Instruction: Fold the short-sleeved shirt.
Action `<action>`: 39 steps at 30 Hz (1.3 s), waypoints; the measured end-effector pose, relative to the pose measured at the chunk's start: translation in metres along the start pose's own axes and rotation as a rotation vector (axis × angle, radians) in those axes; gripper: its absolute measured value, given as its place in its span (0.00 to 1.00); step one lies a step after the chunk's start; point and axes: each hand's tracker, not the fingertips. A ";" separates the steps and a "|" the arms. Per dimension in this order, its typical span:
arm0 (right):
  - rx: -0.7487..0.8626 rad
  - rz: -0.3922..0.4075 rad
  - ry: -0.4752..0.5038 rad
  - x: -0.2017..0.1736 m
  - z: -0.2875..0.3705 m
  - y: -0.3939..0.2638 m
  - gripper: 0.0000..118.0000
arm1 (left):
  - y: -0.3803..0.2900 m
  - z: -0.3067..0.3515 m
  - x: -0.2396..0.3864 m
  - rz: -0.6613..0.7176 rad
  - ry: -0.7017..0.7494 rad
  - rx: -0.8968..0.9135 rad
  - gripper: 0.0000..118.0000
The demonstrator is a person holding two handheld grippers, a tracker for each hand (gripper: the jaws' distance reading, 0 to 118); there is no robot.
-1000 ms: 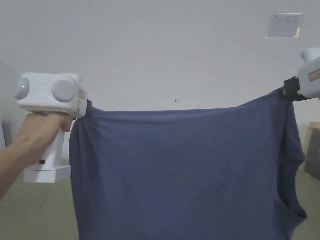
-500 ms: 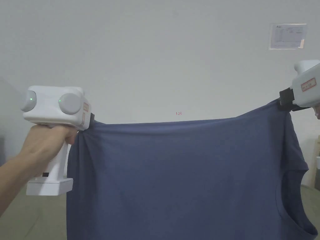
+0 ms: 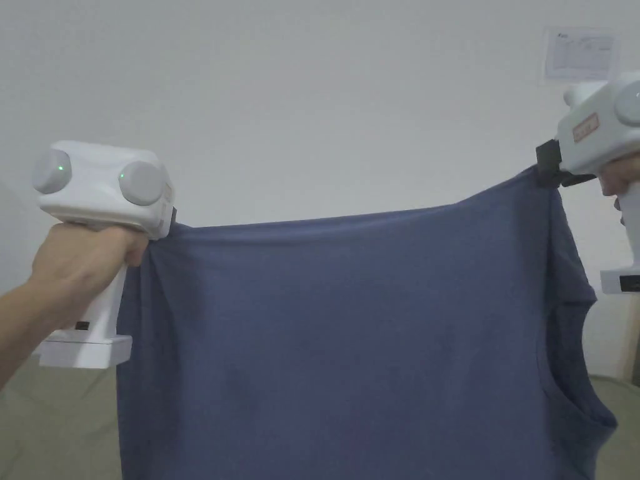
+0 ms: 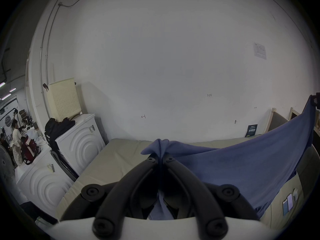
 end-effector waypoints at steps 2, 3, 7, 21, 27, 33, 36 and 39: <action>0.004 0.001 -0.006 -0.001 -0.017 0.005 0.02 | 0.003 -0.018 0.007 -0.003 0.012 0.004 0.00; 0.009 0.011 -0.011 -0.002 -0.027 0.006 0.02 | 0.005 -0.027 0.010 0.004 0.014 0.005 0.00; 0.011 0.004 -0.014 -0.002 -0.068 0.003 0.02 | -0.001 -0.068 0.029 -0.007 0.031 0.003 0.00; -0.047 0.065 -0.031 -0.029 -0.174 -0.049 0.02 | -0.043 -0.178 0.062 -0.034 0.067 -0.033 0.00; -0.125 0.039 0.021 -0.019 -0.148 -0.111 0.02 | -0.105 -0.159 0.050 -0.037 0.027 -0.094 0.00; -0.192 0.009 0.065 -0.013 -0.059 -0.194 0.02 | -0.179 -0.088 0.034 -0.039 -0.036 -0.151 0.00; -0.212 -0.007 0.092 -0.010 -0.001 -0.243 0.02 | -0.224 -0.043 0.028 -0.092 -0.064 -0.196 0.00; -0.252 -0.060 0.138 -0.014 0.059 -0.306 0.02 | -0.278 0.002 0.020 -0.085 -0.099 -0.261 0.00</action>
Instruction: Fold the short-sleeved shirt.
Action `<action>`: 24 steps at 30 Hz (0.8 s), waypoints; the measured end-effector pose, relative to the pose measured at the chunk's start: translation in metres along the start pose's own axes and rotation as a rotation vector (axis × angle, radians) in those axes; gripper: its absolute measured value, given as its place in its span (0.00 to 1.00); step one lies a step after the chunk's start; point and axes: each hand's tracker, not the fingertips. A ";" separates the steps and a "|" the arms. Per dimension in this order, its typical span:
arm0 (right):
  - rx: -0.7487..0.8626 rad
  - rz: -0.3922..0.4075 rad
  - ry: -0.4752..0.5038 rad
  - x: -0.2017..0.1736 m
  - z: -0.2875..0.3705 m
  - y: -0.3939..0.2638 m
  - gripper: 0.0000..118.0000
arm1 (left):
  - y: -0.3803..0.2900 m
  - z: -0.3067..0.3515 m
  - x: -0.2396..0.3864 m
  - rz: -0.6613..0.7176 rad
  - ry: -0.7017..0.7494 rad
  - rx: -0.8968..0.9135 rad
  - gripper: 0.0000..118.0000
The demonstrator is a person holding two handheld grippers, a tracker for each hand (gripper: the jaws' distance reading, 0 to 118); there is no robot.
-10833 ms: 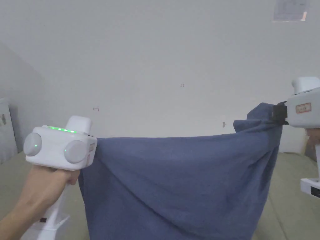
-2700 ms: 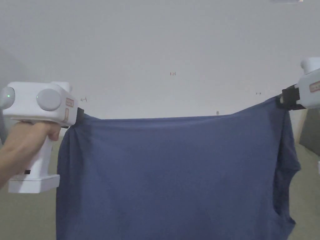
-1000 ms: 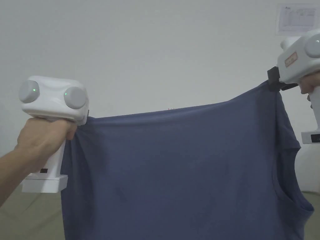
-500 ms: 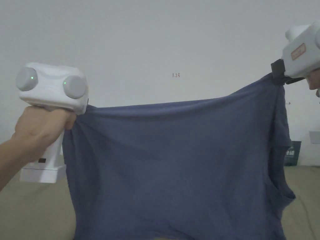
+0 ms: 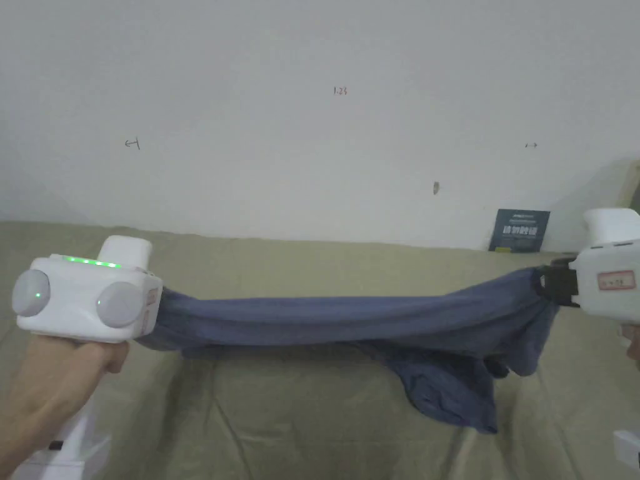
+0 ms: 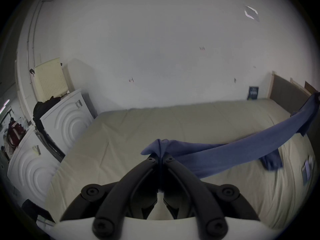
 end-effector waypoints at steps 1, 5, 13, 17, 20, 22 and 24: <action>-0.029 -0.014 -0.012 -0.003 0.012 -0.026 0.02 | -0.023 0.009 -0.002 0.007 0.003 -0.016 0.00; -0.096 -0.038 0.011 -0.013 0.043 -0.120 0.02 | -0.113 0.036 -0.007 -0.006 -0.002 -0.079 0.00; -0.273 -0.055 0.040 -0.021 0.069 -0.252 0.02 | -0.239 0.070 -0.025 0.043 -0.018 -0.222 0.00; -0.302 -0.078 0.042 -0.020 0.080 -0.290 0.02 | -0.263 0.089 -0.028 0.080 -0.027 -0.206 0.00; -0.314 -0.093 0.041 -0.014 0.091 -0.306 0.02 | -0.275 0.100 -0.034 0.059 -0.029 -0.206 0.00; -0.313 -0.110 0.048 -0.012 0.098 -0.313 0.02 | -0.283 0.109 -0.034 0.079 -0.034 -0.205 0.00; -0.323 -0.120 0.048 -0.010 0.100 -0.319 0.02 | -0.288 0.113 -0.035 0.097 -0.038 -0.214 0.00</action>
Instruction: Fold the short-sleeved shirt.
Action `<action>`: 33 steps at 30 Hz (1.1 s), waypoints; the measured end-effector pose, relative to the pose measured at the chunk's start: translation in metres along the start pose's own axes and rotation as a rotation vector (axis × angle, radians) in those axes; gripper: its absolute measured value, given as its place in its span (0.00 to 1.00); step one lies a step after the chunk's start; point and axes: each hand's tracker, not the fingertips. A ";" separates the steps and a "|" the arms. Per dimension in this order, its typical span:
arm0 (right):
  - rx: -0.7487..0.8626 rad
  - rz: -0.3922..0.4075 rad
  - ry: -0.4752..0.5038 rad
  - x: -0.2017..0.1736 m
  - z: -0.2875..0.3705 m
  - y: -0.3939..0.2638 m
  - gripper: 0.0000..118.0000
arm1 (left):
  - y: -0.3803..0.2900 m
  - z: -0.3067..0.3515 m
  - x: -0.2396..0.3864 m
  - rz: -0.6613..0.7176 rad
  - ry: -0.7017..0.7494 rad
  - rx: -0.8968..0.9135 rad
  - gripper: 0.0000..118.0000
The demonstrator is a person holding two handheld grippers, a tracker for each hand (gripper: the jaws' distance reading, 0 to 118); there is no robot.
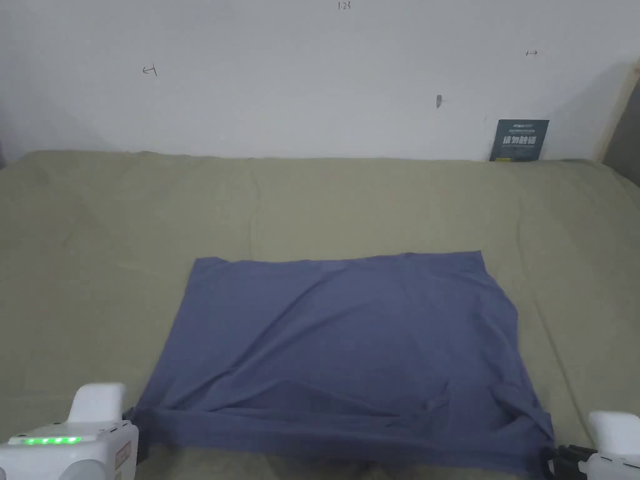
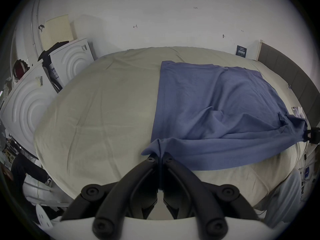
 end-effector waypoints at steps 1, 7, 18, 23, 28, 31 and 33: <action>-0.001 -0.003 0.000 0.001 0.001 -0.003 0.02 | -0.004 0.004 0.001 0.024 -0.013 0.000 0.00; -0.024 -0.006 0.008 0.004 0.004 -0.019 0.02 | -0.018 0.016 -0.005 0.035 -0.032 -0.035 0.00; -0.081 -0.046 -0.068 0.003 0.016 -0.025 0.98 | -0.012 0.032 -0.027 -0.004 -0.027 -0.145 0.98; -0.068 -0.048 -0.096 0.004 0.038 -0.028 0.92 | -0.034 0.063 -0.053 -0.026 -0.003 -0.079 0.87; 0.008 -0.005 -0.172 -0.006 0.034 -0.036 0.00 | -0.042 0.061 -0.066 0.070 -0.081 -0.097 0.00; -0.032 -0.046 -0.107 -0.015 0.040 -0.036 0.00 | -0.034 0.056 -0.072 0.098 -0.140 -0.116 0.00; -0.029 -0.038 -0.115 -0.023 0.039 -0.037 0.00 | -0.034 0.053 -0.070 0.163 -0.205 -0.098 0.06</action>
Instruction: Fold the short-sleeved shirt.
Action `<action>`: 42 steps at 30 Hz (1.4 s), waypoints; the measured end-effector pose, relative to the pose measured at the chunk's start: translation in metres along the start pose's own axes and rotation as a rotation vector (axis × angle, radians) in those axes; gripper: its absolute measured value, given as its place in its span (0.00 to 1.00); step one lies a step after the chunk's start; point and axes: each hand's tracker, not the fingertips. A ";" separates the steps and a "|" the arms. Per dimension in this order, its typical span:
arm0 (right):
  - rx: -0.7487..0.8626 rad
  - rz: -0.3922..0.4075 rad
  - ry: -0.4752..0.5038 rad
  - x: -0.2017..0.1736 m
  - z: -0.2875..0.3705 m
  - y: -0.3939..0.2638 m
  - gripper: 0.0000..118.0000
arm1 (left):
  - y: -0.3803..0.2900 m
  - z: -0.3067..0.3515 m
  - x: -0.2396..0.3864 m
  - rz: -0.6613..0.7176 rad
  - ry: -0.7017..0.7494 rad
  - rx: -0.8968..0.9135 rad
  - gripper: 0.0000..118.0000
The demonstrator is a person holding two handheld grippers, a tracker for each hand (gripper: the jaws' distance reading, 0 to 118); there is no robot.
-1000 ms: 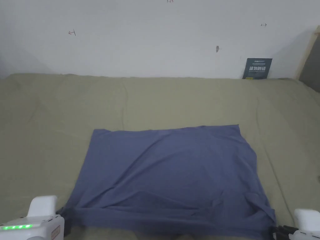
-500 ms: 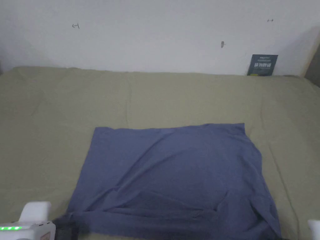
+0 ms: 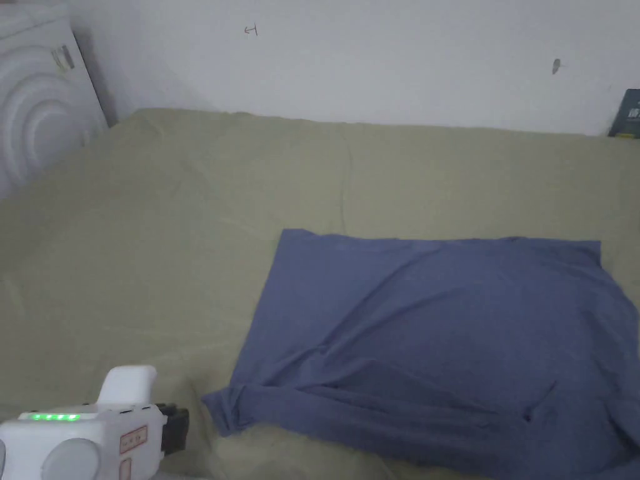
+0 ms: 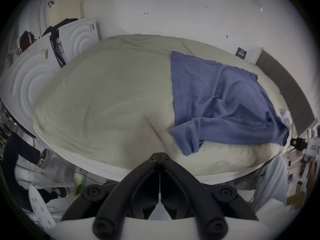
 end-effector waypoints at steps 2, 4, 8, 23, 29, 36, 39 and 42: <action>-0.013 0.008 0.022 0.008 -0.002 0.006 0.00 | 0.006 -0.006 0.003 -0.002 -0.008 0.001 0.81; -0.018 0.011 0.022 0.007 -0.004 0.007 0.00 | 0.013 -0.017 0.008 -0.104 0.070 0.018 0.98; -0.024 0.000 0.034 0.016 -0.011 0.010 0.00 | 0.019 -0.044 0.017 -0.095 0.064 -0.013 0.98; 0.049 0.129 0.102 0.030 -0.017 0.010 0.99 | 0.014 -0.052 0.043 -0.150 0.034 -0.025 0.04; -0.022 0.189 0.098 0.007 -0.047 0.010 0.98 | 0.015 -0.040 0.054 -0.123 0.037 -0.018 0.04; -0.014 0.172 0.104 0.010 -0.062 0.006 0.04 | 0.019 -0.053 0.043 -0.123 0.060 -0.043 0.04; -0.023 0.062 0.191 0.021 -0.051 0.011 0.04 | 0.020 -0.053 0.039 -0.117 0.061 -0.047 0.04; -0.010 0.081 0.162 0.024 -0.041 0.017 0.04 | 0.024 -0.054 0.039 -0.118 0.061 -0.048 0.04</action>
